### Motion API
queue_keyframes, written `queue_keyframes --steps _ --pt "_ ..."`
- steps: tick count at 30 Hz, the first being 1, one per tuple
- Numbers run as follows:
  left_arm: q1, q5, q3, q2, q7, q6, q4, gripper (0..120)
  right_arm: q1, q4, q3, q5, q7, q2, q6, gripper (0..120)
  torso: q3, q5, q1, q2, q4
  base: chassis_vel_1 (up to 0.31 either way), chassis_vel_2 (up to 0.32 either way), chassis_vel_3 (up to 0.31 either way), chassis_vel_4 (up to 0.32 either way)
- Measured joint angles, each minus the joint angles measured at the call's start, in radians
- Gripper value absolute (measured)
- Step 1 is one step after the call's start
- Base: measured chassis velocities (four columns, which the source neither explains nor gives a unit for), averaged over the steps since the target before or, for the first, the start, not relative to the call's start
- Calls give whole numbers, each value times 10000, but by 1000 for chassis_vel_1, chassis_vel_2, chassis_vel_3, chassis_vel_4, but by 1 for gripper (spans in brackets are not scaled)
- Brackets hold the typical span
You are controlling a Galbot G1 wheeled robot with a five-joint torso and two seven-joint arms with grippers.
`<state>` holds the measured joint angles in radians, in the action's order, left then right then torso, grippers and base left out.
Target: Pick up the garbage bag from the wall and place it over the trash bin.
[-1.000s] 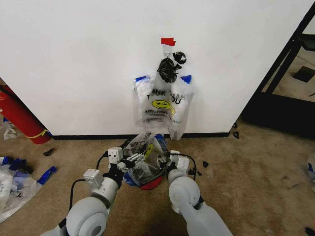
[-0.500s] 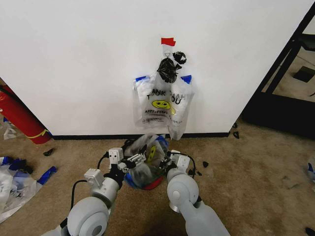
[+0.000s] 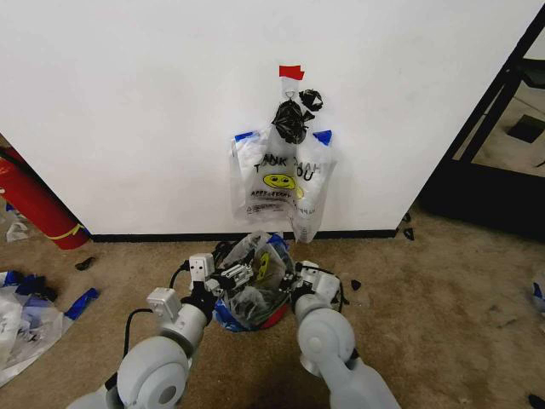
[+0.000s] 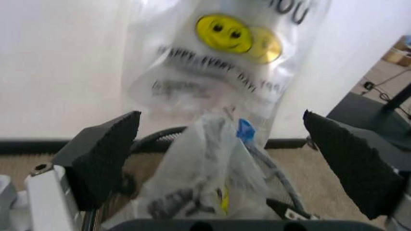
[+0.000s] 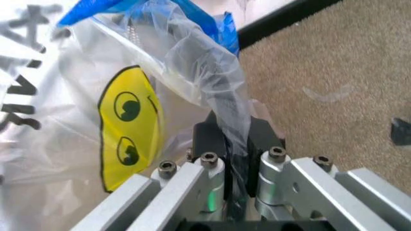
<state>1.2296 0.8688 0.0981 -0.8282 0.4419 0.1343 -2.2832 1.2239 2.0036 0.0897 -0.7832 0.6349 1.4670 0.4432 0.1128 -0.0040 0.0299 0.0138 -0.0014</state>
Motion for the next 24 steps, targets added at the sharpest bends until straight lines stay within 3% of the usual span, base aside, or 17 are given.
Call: queue_keyframes --steps 6,10,11,14,17,21,24 --pt "-653 -113 -329 635 -322 130 -321 100 392 339 153 93 -538 -77 -441 1 0 -1 0 0 -2 0 0 0 0" --pt "-796 -1372 -552 1625 -941 272 -747 100 350 340 1 137 -626 -59 -494 1 0 -1 0 0 7 0 0 0 0" --pt "-796 -1372 -552 1625 -941 272 -747 100 350 340 1 137 -626 -59 -494 1 0 -1 0 0 7 0 0 0 0" --pt "-1001 -2925 -955 2560 -1481 410 -788 100 278 253 -122 175 -619 -46 -480 1 0 0 0 0 5 0 0 0 0" --pt "-1123 -3662 -1172 3136 -1762 579 -708 100 163 165 -330 215 -611 -43 -455 1 0 -1 0 1 5 0 0 0 0" --pt "-1859 -3814 -1717 3414 -1870 806 -464 100 150 111 -427 329 -642 -25 -457 1 0 -3 0 2 9 0 0 0 0" --pt "-2889 -3657 -2522 3454 -1844 1178 -182 100 206 107 -459 445 -716 -1 -488 1 0 -1 0 2 -2 0 0 0 0"
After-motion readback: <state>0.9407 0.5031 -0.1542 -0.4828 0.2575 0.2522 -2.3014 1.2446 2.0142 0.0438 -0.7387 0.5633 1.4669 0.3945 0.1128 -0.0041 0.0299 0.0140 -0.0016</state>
